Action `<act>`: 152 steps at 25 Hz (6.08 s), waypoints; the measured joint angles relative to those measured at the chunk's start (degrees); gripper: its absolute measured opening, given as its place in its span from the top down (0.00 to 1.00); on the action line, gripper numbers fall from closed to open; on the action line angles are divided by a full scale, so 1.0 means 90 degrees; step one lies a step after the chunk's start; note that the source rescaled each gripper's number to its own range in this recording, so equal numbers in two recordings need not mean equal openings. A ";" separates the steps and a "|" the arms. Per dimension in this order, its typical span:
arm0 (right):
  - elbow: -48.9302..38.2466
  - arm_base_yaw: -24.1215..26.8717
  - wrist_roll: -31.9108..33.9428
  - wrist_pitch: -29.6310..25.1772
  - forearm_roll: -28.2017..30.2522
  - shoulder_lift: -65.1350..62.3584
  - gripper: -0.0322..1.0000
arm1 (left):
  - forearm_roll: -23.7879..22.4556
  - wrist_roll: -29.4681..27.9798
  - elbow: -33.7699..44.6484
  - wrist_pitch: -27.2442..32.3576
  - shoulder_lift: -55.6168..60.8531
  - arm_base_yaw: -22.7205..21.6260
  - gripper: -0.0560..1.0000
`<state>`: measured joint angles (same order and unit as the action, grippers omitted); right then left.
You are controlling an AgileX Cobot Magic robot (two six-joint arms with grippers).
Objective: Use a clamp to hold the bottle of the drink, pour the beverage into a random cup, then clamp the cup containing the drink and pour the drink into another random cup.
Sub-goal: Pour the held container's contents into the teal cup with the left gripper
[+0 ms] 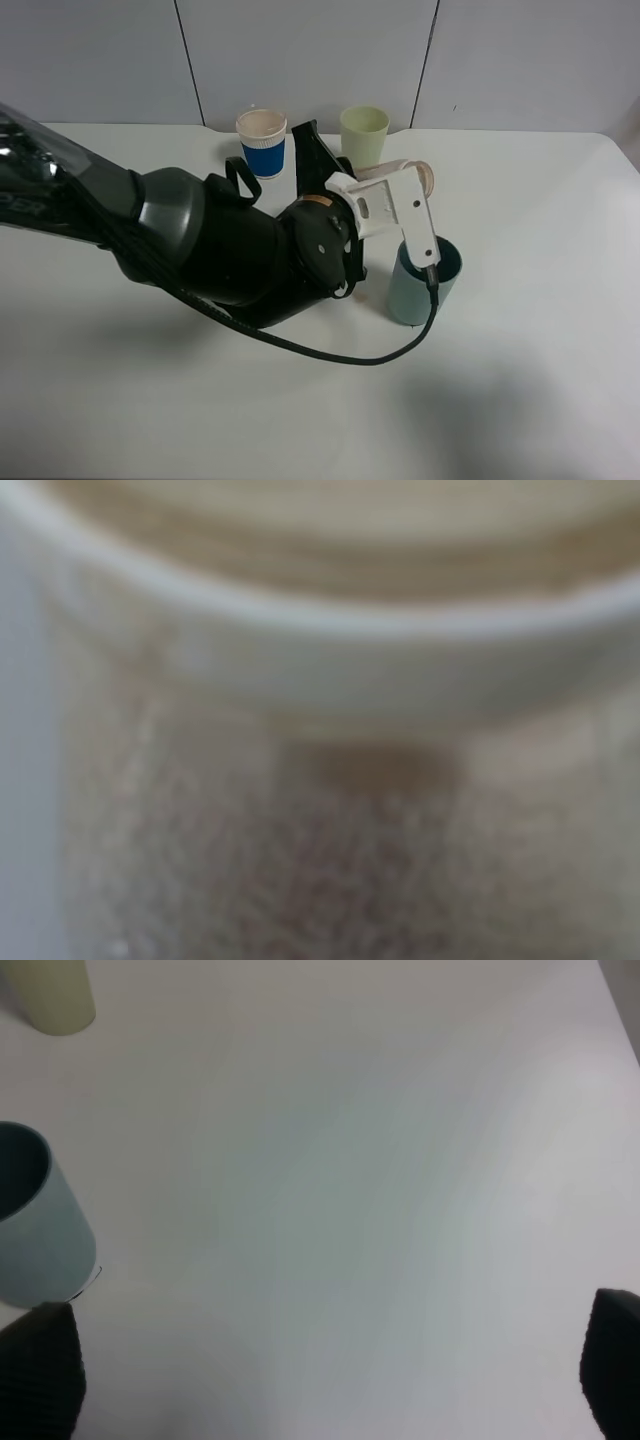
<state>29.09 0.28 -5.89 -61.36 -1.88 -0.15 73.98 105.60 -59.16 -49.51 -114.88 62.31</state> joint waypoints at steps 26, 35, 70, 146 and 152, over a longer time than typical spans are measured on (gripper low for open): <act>0.0000 0.0000 0.0000 0.0000 0.0000 0.0000 0.00 | -0.1128 0.0637 0.0297 -0.0566 -0.0485 0.0000 0.89; 0.0000 0.0000 0.0000 0.0000 0.0000 0.0000 0.00 | -0.1232 0.0880 0.0359 -0.0768 -0.0485 0.0000 0.89; 0.0000 0.0000 0.0000 0.0000 0.0000 0.0000 0.00 | -0.1858 0.1980 0.0359 -0.1176 -0.0485 -0.0143 0.89; 0.0000 0.0000 0.0000 0.0000 0.0000 0.0000 0.00 | -0.2910 0.2337 0.0359 -0.1406 -0.0485 -0.0143 0.89; 0.0000 0.0000 0.0000 0.0000 0.0000 0.0000 0.00 | -0.3041 0.2475 0.0359 -0.1461 -0.0485 -0.0143 0.89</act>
<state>29.09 0.28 -5.89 -61.36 -1.88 -0.15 46.61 127.88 -55.93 -62.65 -119.24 61.02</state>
